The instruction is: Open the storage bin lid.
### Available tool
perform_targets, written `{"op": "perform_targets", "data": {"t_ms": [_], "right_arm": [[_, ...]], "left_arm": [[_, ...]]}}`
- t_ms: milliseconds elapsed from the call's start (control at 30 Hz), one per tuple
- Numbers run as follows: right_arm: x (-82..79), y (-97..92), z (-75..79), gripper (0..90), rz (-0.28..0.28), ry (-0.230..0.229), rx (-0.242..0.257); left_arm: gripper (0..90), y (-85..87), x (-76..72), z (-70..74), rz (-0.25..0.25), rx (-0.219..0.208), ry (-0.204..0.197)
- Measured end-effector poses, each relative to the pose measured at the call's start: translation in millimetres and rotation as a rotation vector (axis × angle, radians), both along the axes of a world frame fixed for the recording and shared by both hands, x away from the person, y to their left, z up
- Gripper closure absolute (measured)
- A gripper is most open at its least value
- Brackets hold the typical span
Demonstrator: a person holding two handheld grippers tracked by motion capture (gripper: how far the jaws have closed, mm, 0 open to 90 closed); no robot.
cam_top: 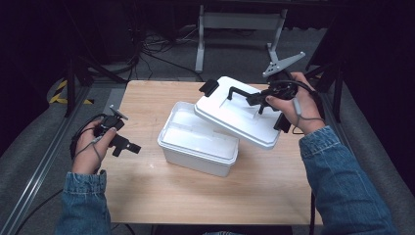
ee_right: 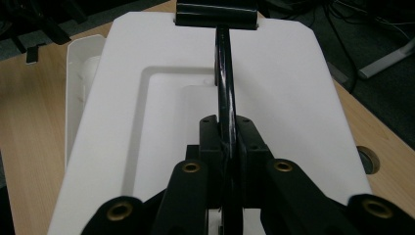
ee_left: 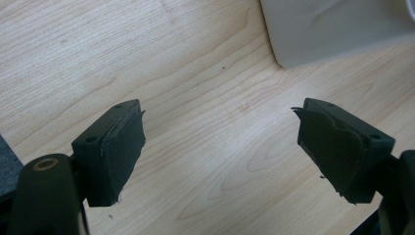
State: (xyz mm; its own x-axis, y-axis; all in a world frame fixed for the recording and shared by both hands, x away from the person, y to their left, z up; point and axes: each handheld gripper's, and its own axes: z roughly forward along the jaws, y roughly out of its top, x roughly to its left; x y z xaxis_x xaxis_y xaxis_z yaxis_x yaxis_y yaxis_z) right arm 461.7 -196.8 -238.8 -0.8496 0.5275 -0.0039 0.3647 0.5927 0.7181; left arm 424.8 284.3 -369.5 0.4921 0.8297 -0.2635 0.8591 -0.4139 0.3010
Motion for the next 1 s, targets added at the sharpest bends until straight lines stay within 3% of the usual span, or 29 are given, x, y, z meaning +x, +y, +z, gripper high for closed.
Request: {"op": "perform_targets", "data": {"t_ms": [633, 833, 1000], "right_arm": [[7.0, -46.3, -9.8, 84.3, -0.168, 0.009, -0.006], [15.3, -64.1, -18.7, 84.3, -0.280, 0.033, -0.030], [20.2, -73.7, -27.7, 84.3, -0.323, 0.024, -0.047]], "left_arm": [[18.3, 0.2, 0.9, -2.7, 0.004, 0.002, 0.014], [18.4, 2.0, 2.0, -4.9, 0.015, 0.004, 0.014], [18.3, 1.3, 2.7, -5.9, 0.010, 0.006, 0.021]]}}
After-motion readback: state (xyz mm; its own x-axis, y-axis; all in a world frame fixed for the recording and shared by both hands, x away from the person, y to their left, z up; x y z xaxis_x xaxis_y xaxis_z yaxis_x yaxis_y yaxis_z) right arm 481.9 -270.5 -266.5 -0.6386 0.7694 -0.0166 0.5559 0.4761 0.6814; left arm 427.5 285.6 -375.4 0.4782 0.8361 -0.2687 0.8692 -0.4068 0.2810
